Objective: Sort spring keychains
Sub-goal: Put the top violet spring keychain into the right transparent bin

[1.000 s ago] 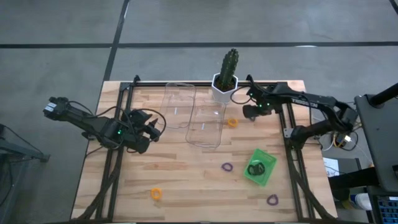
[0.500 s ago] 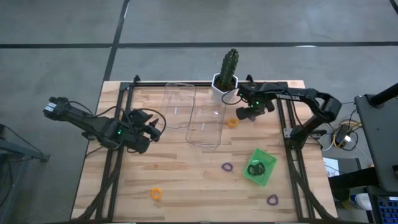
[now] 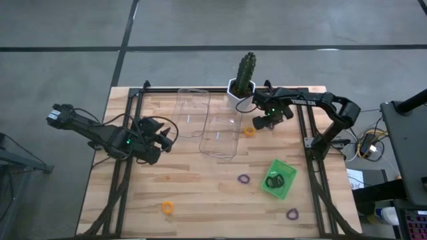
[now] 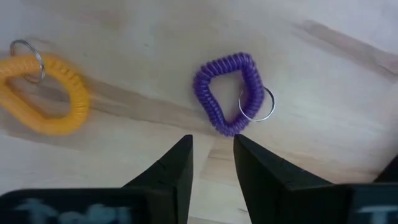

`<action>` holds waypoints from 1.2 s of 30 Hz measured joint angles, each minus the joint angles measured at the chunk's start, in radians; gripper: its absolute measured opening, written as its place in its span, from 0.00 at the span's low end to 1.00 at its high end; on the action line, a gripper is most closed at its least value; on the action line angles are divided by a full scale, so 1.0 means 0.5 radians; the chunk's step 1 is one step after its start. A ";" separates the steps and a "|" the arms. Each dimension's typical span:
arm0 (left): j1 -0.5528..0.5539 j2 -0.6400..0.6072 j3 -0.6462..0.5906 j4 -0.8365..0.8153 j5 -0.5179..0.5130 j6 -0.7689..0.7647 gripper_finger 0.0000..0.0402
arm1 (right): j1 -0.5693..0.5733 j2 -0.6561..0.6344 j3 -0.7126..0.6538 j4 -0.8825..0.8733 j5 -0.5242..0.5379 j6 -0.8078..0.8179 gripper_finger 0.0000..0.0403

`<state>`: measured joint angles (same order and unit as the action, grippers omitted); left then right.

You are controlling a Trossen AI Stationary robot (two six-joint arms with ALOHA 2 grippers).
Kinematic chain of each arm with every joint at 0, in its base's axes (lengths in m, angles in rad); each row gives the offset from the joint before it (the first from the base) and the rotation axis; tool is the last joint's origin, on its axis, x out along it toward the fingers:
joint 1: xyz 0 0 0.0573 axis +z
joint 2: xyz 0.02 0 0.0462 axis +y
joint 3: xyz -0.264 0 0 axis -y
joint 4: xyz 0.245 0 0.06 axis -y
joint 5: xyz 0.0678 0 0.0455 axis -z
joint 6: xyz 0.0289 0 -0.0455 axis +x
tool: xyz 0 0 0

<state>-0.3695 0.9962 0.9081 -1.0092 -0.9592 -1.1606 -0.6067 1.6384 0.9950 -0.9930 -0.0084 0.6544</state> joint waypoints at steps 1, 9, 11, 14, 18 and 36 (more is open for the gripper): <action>0.000 0.000 0.000 -0.001 0.000 0.011 0.38 | 0.000 -0.001 -0.008 0.003 0.000 0.002 0.28; 0.000 0.000 0.000 -0.001 -0.003 0.062 0.38 | 0.000 -0.001 -0.063 0.024 0.000 0.062 0.28; 0.000 0.000 0.000 -0.001 -0.005 0.064 0.38 | 0.000 -0.001 -0.079 0.048 0.000 0.062 0.27; 0.000 0.000 0.000 -0.001 -0.006 0.065 0.38 | 0.000 -0.001 -0.099 0.122 0.000 0.059 0.27; 0.000 0.000 0.000 -0.002 -0.007 0.064 0.38 | 0.000 -0.001 -0.102 0.179 0.001 0.053 0.26; 0.000 0.000 0.000 0.000 -0.008 0.062 0.38 | -0.006 -0.001 -0.140 0.273 0.007 0.076 0.32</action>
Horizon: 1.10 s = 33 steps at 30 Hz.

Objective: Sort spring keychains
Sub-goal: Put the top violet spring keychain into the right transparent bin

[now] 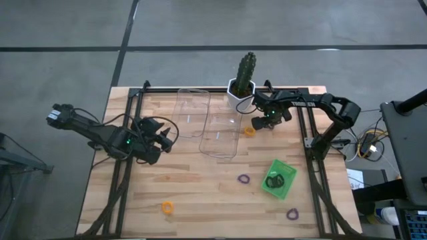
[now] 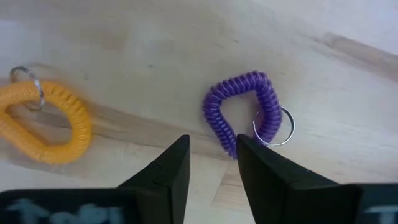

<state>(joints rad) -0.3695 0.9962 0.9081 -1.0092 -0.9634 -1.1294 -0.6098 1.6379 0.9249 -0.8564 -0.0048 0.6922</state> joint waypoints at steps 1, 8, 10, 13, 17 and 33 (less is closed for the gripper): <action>0.000 0.000 0.000 0.001 0.000 0.000 0.38 | 0.000 0.000 0.000 0.001 0.000 0.001 0.32; 0.000 0.000 0.000 0.012 0.000 0.000 0.38 | 0.000 0.000 -0.003 0.007 -0.002 0.096 0.32; 0.000 0.000 0.000 0.013 0.000 0.000 0.38 | 0.000 0.000 -0.006 0.007 -0.002 0.126 0.32; 0.000 0.000 0.000 0.013 0.000 0.000 0.38 | 0.000 0.000 -0.021 0.005 -0.005 0.127 0.32; 0.000 0.000 0.000 0.013 0.000 -0.001 0.38 | 0.001 0.000 -0.051 -0.008 -0.006 0.120 0.32; 0.001 0.000 0.000 0.013 0.015 -0.008 0.38 | 0.002 -0.219 -0.101 -0.194 0.118 0.215 0.32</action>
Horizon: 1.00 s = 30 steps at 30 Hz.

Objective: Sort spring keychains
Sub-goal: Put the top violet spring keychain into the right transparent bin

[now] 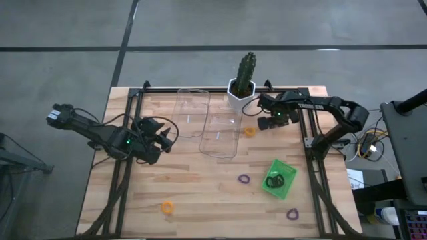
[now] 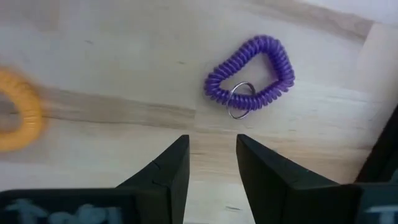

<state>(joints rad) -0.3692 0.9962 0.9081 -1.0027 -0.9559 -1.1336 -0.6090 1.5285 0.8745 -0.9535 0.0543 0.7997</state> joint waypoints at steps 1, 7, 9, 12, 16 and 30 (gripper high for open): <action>0.000 0.000 0.000 0.000 0.000 0.000 0.38 | -0.001 -0.019 0.000 0.001 0.024 0.008 0.32; -0.001 0.000 0.000 0.000 0.000 0.000 0.38 | -0.012 -0.100 -0.002 0.000 0.225 0.112 0.32; -0.001 0.000 0.000 0.001 0.001 0.000 0.38 | -0.033 -0.091 -0.002 0.000 0.242 0.144 0.32; 0.000 0.000 0.000 0.000 0.000 0.000 0.38 | -0.062 -0.042 -0.011 -0.001 0.245 0.157 0.32; 0.000 0.000 0.000 0.001 0.001 -0.004 0.38 | -0.093 0.045 -0.022 -0.007 0.249 0.217 0.32; 0.000 0.000 0.000 0.011 0.002 -0.037 0.38 | -0.121 0.264 -0.020 -0.036 0.273 0.235 0.32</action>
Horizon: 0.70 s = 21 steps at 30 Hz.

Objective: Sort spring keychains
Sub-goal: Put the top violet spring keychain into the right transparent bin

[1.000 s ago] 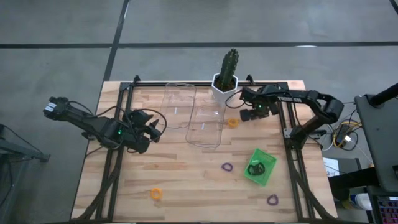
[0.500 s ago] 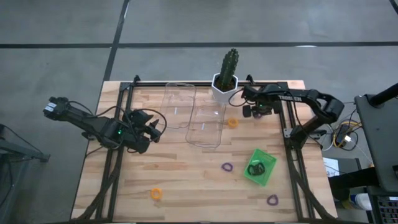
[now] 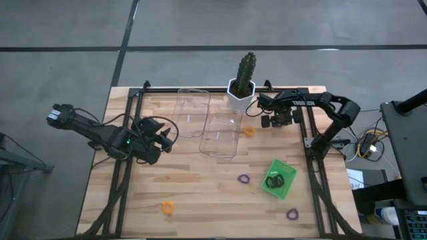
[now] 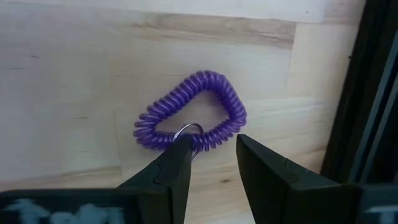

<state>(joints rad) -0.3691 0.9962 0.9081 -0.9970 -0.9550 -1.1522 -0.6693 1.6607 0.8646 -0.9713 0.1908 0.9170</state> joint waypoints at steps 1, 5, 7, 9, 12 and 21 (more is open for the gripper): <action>0.000 0.000 0.000 0.003 0.000 0.000 0.38 | 0.001 0.002 0.001 -0.001 0.001 -0.001 0.32; -0.001 0.000 0.000 0.006 0.000 -0.001 0.38 | 0.003 -0.001 0.001 -0.011 -0.005 -0.003 0.32; 0.000 0.000 0.000 0.006 0.000 -0.001 0.38 | 0.003 0.002 0.001 -0.030 -0.010 -0.006 0.32; 0.000 0.000 0.000 0.006 0.000 -0.001 0.38 | 0.012 0.004 0.002 -0.040 -0.027 -0.011 0.32; 0.000 0.000 0.000 0.006 0.000 -0.001 0.38 | 0.034 0.011 -0.012 -0.065 -0.164 -0.037 0.32; 0.000 0.001 0.000 0.012 0.000 0.000 0.38 | 0.204 0.009 -0.032 -0.126 -0.277 -0.058 0.32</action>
<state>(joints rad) -0.3692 0.9966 0.9081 -0.9913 -0.9550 -1.1522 -0.5674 1.6650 0.8486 -1.0342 0.0521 0.8879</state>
